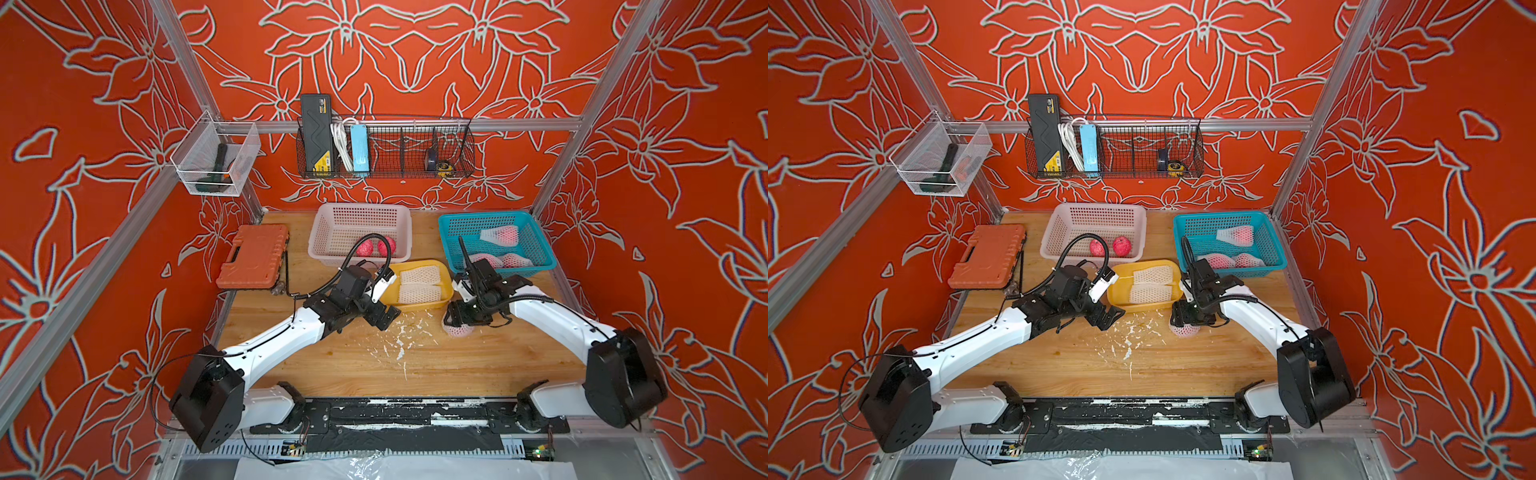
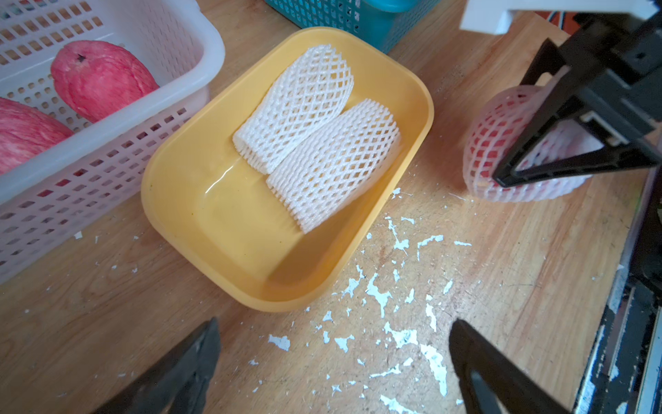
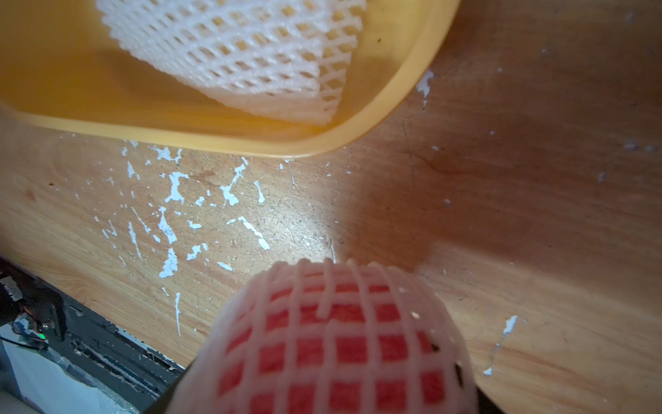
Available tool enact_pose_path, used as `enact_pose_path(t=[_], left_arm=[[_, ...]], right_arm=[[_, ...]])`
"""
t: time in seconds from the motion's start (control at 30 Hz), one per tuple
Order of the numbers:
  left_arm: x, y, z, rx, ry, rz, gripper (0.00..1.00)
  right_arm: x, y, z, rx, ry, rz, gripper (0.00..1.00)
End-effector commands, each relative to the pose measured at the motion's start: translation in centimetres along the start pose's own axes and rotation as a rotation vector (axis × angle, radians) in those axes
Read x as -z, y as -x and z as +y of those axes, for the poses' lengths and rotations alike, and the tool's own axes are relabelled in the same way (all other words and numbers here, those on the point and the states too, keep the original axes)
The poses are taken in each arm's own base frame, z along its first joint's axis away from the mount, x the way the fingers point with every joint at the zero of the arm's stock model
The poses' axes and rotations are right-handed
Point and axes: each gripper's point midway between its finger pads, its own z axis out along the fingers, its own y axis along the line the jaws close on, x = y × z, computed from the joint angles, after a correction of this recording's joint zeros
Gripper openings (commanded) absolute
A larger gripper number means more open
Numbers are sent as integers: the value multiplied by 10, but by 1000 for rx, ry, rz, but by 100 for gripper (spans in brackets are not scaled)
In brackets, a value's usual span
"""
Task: Remove foam nets from apples
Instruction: Place the apple at the center of the board.
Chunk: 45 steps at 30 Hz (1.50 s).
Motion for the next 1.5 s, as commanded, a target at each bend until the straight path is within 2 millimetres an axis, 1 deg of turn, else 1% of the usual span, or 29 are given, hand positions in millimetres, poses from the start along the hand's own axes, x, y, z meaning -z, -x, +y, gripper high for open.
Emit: enact_pose_path(t=[0.0, 0.17, 0.37, 0.43, 0.57, 0.67, 0.7, 0.9, 1.13, 1.3, 1.47], left_arm=[[-7, -2, -10, -38, -44, 4, 98], [-12, -9, -14, -52, -57, 23, 98], [-17, -9, -21, -63, -84, 23, 99], [-20, -9, -23, -69, -91, 28, 99], [-24, -7, -33, -89, -118, 28, 98], [-30, -5, -45, -118, -154, 28, 98], [-31, -4, -49, -127, -165, 29, 98], [-45, -3, -75, -190, -221, 48, 98], [-61, 0, -100, -242, -277, 62, 98], [-62, 5, -107, -271, -286, 51, 99], [-61, 10, -113, -287, -307, 28, 99]], right_arm=[[-3, 12, 7, 38, 17, -6, 69], [-10, 18, 11, 76, 39, 0, 73], [-21, 17, 9, 99, 35, 46, 81], [-21, 18, 6, 102, 20, 49, 84], [-10, 24, 1, 127, -25, 3, 89], [-1, 28, -2, 143, -58, -39, 96], [1, 28, -3, 145, -64, -46, 96], [3, 29, -4, 144, -74, -54, 98], [15, 32, 2, 141, -56, -90, 99], [25, 35, 6, 133, -50, -130, 98], [29, 35, 1, 113, -78, -137, 99]])
